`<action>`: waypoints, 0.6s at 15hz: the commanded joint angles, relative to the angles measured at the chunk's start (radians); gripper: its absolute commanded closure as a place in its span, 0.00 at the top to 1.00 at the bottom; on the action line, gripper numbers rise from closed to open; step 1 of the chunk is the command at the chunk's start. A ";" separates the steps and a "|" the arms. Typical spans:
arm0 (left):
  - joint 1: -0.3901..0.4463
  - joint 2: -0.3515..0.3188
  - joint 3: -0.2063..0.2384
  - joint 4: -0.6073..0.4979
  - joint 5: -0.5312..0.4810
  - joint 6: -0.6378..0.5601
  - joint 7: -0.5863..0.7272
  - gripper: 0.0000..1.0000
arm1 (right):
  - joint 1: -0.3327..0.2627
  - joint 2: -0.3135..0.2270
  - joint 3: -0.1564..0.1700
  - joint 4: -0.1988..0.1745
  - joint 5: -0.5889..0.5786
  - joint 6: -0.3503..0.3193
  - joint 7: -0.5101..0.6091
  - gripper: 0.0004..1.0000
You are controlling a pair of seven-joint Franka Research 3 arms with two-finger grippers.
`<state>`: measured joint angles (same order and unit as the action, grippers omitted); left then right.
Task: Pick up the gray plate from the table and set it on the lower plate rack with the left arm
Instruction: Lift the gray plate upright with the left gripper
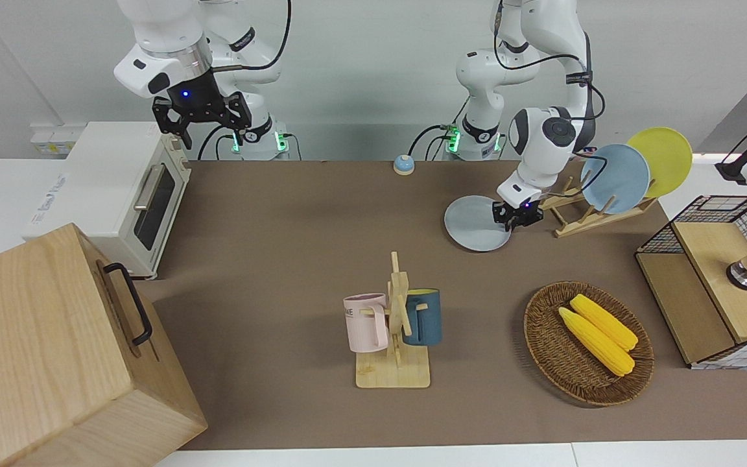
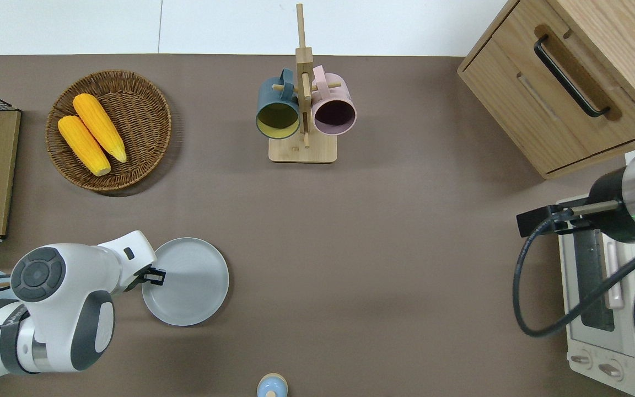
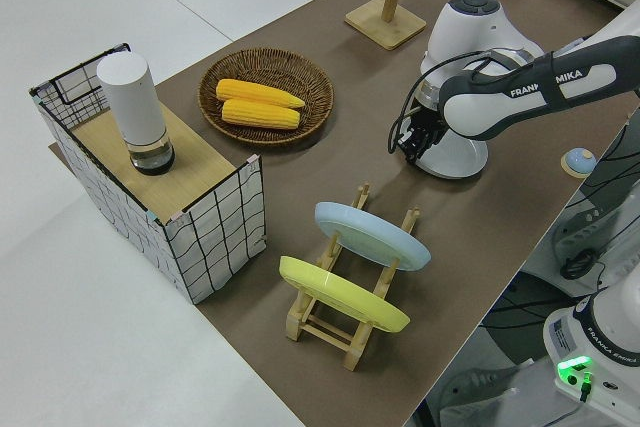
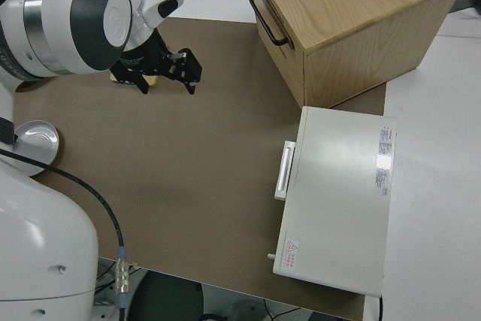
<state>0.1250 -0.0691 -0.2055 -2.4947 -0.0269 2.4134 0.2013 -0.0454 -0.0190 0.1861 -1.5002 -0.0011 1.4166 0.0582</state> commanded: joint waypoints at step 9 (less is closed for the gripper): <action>0.013 -0.074 0.017 0.098 -0.051 -0.232 0.026 0.00 | -0.010 -0.002 0.006 0.006 0.010 -0.013 -0.001 0.99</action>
<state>0.1260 -0.1194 -0.1927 -2.4425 -0.0655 2.2760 0.2055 -0.0454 -0.0190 0.1861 -1.5002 -0.0011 1.4166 0.0582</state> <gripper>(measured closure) 0.912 0.009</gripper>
